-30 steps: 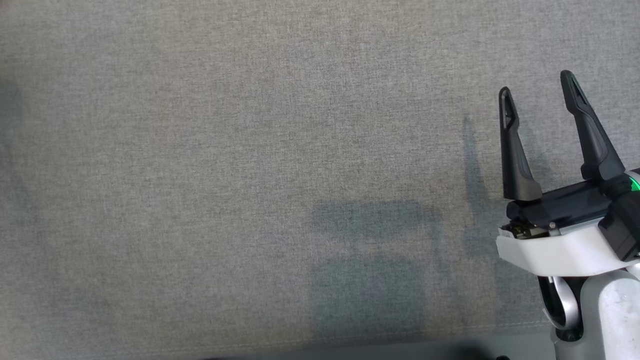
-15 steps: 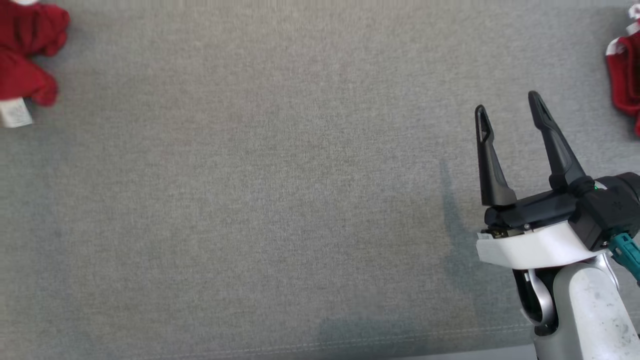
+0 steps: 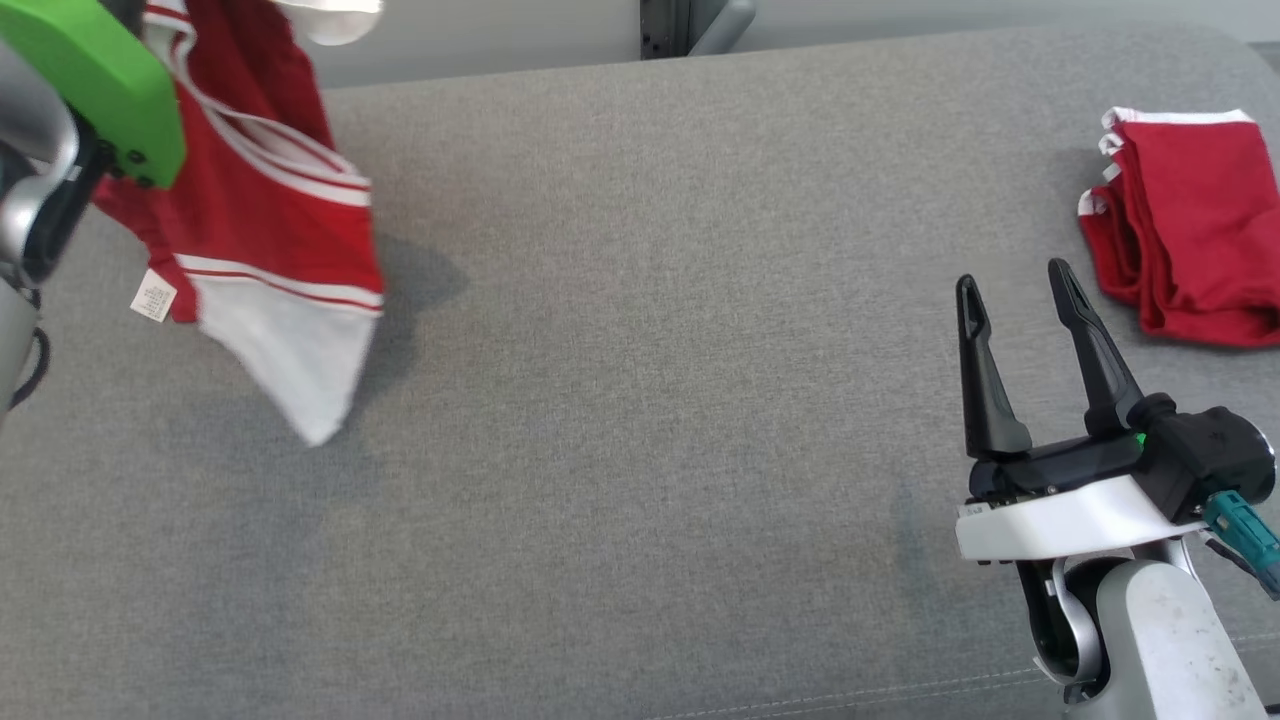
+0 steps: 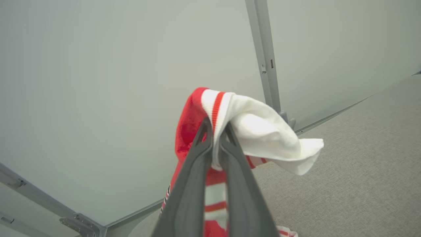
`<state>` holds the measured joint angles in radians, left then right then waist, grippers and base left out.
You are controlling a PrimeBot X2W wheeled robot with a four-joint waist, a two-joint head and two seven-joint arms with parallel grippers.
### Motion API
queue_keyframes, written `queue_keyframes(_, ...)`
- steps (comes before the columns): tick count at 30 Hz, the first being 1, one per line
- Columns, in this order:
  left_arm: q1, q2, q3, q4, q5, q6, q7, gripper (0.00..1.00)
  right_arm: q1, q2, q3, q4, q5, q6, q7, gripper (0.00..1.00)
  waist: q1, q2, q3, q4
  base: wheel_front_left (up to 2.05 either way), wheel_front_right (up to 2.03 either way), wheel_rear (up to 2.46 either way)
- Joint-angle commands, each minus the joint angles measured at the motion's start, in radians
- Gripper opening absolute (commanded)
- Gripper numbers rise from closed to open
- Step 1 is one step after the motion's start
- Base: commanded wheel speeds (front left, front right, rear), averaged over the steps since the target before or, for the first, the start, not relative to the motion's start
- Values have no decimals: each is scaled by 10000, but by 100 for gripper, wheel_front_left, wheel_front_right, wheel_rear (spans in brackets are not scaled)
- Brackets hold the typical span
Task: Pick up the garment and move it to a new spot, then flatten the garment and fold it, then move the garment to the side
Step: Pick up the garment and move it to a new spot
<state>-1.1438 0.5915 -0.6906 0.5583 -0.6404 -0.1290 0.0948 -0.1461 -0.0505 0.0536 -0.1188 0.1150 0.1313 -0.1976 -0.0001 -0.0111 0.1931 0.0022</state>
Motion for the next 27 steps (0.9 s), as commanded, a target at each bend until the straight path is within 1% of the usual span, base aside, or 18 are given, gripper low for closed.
queue_keyframes(1, -150, -116, -156, -257, -136, -15, -4, 0, 169, -4, -58, 76, 98, -12, -98, 100, 1, 111, -833, -305, 0, 0, 0)
queue_keyframes(6, -382, -616, -662, -1032, -319, -15, -88, 0, 340, -5, -86, 325, 302, -12, -244, 100, 1, 111, -1278, -570, 0, 0, 0)
queue_keyframes(10, -667, -1045, -875, -1440, -411, -15, -216, 0, 386, -5, -48, 469, 408, -12, -325, 100, 1, 111, -1413, -815, 0, 0, 0)
queue_keyframes(11, -819, -1251, -937, -1568, -371, -15, -308, 0, 369, -5, 7, 531, 449, -12, -356, 100, 1, 111, -1414, -959, 0, 0, 0)
queue_keyframes(15, -1011, -1680, -1019, -1576, -386, 18, -448, 0, 281, -4, 86, 623, 548, -12, -436, 100, 1, 111, -1277, -1203, 0, 0, 0)
queue_keyframes(16, -1011, -1680, -1019, -1576, -386, 18, -448, 0, 281, -4, 86, 623, 548, -12, -436, 100, 1, 111, -1277, -1203, 0, 0, 0)
queue_keyframes(17, -969, -1804, -1034, -1512, -437, 40, -492, 0, 252, -3, 102, 645, 578, -12, -440, 100, 1, 111, -1224, -1256, 0, 0, 0)
queue_keyframes(22, -119, -2158, -1159, -1057, -733, 121, -803, 0, 160, -4, 139, 755, 726, -12, -533, 100, 1, 111, -919, -1443, 0, 0, 0)
queue_keyframes(27, 1372, -2156, -1074, -320, -1150, 346, -1508, 0, 211, -4, 59, 849, 772, -12, -599, 100, 1, 111, -743, -1491, 0, 0, 0)
